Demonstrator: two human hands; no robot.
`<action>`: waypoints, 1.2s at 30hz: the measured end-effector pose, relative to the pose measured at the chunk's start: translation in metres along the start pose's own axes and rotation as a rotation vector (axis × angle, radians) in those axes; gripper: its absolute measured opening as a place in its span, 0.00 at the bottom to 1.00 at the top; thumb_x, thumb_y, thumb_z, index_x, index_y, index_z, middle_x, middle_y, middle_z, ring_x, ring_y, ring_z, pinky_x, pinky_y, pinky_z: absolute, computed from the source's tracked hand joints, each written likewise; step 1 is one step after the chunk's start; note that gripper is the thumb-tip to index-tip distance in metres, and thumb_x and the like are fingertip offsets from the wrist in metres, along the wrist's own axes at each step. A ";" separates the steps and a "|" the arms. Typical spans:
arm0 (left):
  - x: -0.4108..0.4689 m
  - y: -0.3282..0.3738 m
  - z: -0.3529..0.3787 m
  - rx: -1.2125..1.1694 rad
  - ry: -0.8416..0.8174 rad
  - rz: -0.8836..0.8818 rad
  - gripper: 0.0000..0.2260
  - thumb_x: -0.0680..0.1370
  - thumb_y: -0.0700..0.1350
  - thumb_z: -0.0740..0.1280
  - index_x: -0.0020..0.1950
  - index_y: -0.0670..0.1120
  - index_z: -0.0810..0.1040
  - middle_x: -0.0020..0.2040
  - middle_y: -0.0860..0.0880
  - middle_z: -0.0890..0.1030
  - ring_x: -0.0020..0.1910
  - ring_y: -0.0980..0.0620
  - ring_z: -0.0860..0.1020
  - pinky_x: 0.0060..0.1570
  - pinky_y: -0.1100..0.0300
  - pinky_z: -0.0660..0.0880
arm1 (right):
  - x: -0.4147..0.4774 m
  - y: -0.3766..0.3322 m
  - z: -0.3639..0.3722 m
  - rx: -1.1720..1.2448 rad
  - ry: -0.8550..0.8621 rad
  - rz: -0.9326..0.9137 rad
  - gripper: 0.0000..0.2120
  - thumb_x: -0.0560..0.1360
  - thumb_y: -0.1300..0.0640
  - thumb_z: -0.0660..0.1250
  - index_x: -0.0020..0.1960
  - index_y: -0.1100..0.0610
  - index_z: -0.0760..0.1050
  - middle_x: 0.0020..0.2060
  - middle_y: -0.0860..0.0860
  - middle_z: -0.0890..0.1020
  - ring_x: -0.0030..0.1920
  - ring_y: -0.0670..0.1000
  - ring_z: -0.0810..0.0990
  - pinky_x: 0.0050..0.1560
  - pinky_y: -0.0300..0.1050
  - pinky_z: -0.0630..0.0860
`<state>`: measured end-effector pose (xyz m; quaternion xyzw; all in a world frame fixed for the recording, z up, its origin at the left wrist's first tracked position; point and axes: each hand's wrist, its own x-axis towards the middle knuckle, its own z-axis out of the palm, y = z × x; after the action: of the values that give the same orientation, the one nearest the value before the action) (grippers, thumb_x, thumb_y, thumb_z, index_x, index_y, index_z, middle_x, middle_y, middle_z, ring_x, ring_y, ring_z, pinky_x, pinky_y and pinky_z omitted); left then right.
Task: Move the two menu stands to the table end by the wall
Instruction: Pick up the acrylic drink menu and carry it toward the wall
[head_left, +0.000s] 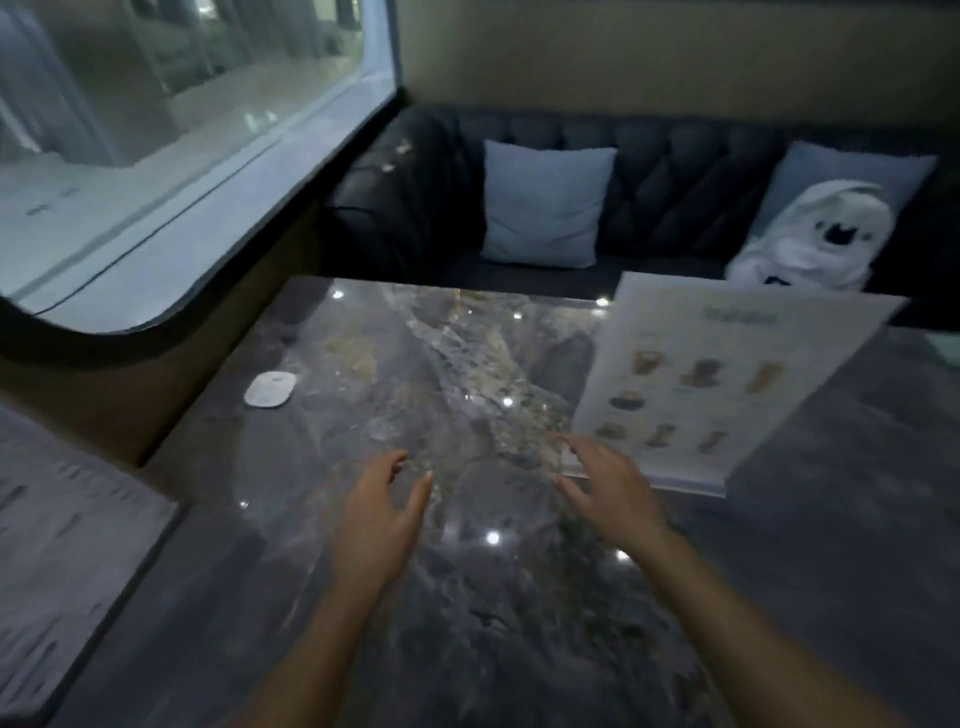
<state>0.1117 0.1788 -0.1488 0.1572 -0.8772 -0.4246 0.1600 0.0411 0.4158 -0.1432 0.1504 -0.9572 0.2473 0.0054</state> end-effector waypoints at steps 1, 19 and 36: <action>0.001 0.009 0.011 -0.010 -0.025 0.022 0.14 0.72 0.47 0.70 0.56 0.45 0.76 0.52 0.43 0.80 0.51 0.48 0.78 0.52 0.58 0.70 | -0.007 0.013 -0.007 -0.006 0.009 0.047 0.23 0.74 0.50 0.65 0.66 0.56 0.68 0.62 0.57 0.77 0.61 0.58 0.75 0.60 0.50 0.69; 0.026 0.104 0.128 -0.103 -0.206 0.201 0.16 0.76 0.46 0.64 0.63 0.47 0.70 0.55 0.46 0.78 0.53 0.50 0.77 0.50 0.54 0.74 | -0.028 0.143 -0.084 0.302 0.360 0.526 0.16 0.75 0.55 0.63 0.61 0.60 0.69 0.56 0.62 0.79 0.51 0.61 0.79 0.50 0.51 0.74; 0.048 0.112 0.128 0.064 -0.236 0.301 0.06 0.79 0.47 0.56 0.49 0.46 0.69 0.41 0.44 0.80 0.40 0.43 0.79 0.38 0.42 0.75 | -0.002 0.128 -0.084 0.493 0.377 0.448 0.11 0.76 0.53 0.61 0.52 0.60 0.66 0.52 0.62 0.78 0.49 0.61 0.78 0.49 0.64 0.77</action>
<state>-0.0001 0.3137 -0.1275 -0.0219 -0.9165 -0.3832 0.1127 0.0004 0.5629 -0.1301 -0.1138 -0.8604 0.4884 0.0906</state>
